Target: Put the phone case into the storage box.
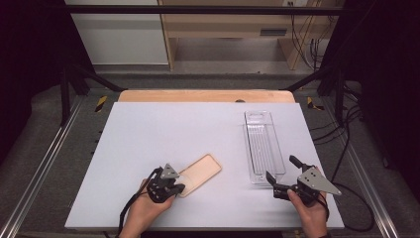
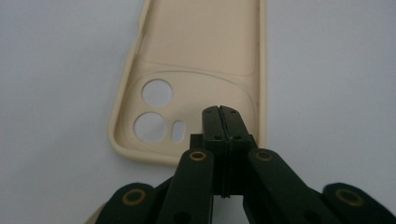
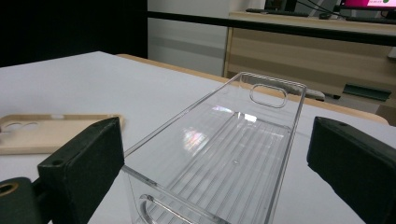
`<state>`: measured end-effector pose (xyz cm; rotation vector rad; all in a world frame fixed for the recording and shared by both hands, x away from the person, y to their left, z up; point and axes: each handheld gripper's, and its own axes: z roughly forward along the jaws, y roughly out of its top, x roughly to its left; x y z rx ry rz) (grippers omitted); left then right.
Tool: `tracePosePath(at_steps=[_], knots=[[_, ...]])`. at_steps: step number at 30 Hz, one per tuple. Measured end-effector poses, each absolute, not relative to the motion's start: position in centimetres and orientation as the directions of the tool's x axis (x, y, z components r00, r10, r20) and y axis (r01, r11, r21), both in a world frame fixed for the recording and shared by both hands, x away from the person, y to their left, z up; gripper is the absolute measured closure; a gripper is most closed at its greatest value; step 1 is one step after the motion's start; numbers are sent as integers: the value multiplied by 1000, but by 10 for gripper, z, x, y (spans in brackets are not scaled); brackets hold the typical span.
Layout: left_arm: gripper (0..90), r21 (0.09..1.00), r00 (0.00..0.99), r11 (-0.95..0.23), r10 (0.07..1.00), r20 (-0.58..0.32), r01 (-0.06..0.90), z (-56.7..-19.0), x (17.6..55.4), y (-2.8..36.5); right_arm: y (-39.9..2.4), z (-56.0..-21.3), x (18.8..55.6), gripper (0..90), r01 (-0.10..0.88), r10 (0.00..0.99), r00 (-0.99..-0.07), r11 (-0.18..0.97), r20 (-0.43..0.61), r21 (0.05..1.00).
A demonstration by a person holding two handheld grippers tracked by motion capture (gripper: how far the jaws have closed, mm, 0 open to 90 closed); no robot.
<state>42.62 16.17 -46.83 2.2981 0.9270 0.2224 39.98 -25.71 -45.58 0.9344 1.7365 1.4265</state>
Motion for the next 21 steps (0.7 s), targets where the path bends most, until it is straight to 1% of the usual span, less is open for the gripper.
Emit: tracePosePath(at_steps=[3, 7, 15, 17, 18, 19, 20, 21], knots=[[900, 615, 738, -550, 670, -80, 566, -468, 410, 179, -257, -456, 400, 42, 100, 863, -501, 134, -67, 986], [900, 614, 734, -543, 673, -89, 573, -468, 405, 186, -257, -456, 400, 42, 99, 863, -501, 135, -68, 986], [900, 599, 738, -564, 671, -69, 569, -466, 405, 183, -257, -456, 401, 41, 108, 863, -501, 136, -64, 985], [900, 618, 744, -563, 665, -55, 549, -463, 405, 184, -256, -456, 401, 41, 106, 863, -501, 138, -67, 985], [900, 659, 743, -539, 668, -45, 524, -456, 405, 186, -256, -456, 400, 41, 105, 862, -503, 139, -68, 985], [900, 659, 743, -539, 668, -45, 524, -456, 405, 186, -256, -456, 400, 41, 105, 862, -503, 139, -68, 985], [900, 679, 739, -529, 674, -28, 509, -452, 405, 187, -256, -456, 400, 40, 104, 860, -506, 140, -69, 985], [875, 697, 727, -518, 687, -6, 495, -449, 406, 188, -256, -456, 400, 40, 104, 860, -506, 141, -69, 985]])
